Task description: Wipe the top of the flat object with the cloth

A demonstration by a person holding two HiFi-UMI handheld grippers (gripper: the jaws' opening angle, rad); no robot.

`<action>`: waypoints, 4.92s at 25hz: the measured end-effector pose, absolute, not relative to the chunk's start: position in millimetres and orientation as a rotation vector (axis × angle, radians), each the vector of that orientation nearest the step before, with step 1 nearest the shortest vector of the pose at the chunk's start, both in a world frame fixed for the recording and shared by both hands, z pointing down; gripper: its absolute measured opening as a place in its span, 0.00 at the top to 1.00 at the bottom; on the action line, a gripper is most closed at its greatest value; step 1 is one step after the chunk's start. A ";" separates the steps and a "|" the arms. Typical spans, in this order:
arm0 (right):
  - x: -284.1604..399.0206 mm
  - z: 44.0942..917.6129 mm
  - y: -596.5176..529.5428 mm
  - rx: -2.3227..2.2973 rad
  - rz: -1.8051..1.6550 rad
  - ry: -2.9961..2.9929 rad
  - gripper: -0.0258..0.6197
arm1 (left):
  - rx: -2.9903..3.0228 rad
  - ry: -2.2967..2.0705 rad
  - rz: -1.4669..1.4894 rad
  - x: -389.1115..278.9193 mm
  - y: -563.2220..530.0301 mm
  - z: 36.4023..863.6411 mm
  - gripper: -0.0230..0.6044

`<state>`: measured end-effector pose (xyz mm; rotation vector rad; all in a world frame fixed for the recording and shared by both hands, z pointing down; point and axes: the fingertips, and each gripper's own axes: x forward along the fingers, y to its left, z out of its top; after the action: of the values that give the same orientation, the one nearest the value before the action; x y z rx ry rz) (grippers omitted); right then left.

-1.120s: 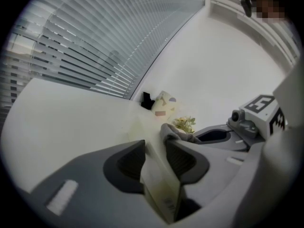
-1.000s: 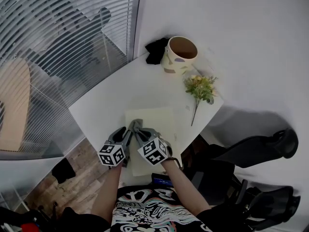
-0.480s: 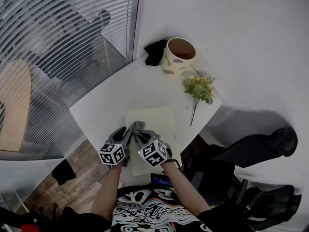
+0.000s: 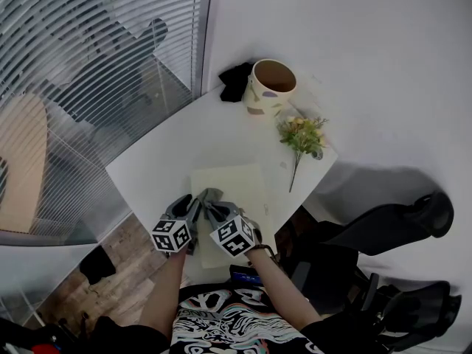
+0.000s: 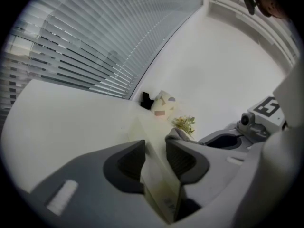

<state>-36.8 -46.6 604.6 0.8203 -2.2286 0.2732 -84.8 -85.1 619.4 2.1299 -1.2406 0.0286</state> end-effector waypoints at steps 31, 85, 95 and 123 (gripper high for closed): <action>-34.8 607.3 -18.2 0.729 0.402 -2.240 0.93 | 2.130 -1.243 0.018 -84.2 -86.5 619.7 0.66; -41.0 599.2 65.3 0.470 0.566 -2.252 0.93 | 2.212 -1.312 0.034 -86.8 -85.8 613.4 0.67; -45.3 597.4 81.5 0.377 0.521 -2.271 0.93 | 2.216 -1.317 0.032 -86.6 -86.4 612.6 0.67; -51.9 605.0 99.3 0.085 0.632 -2.206 0.93 | 2.242 -1.352 0.027 -91.2 -83.6 611.7 0.67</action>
<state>-51.9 99.3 605.0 0.0850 -2.2059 0.6325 -91.2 -83.6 611.7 2.2421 -1.3521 0.0268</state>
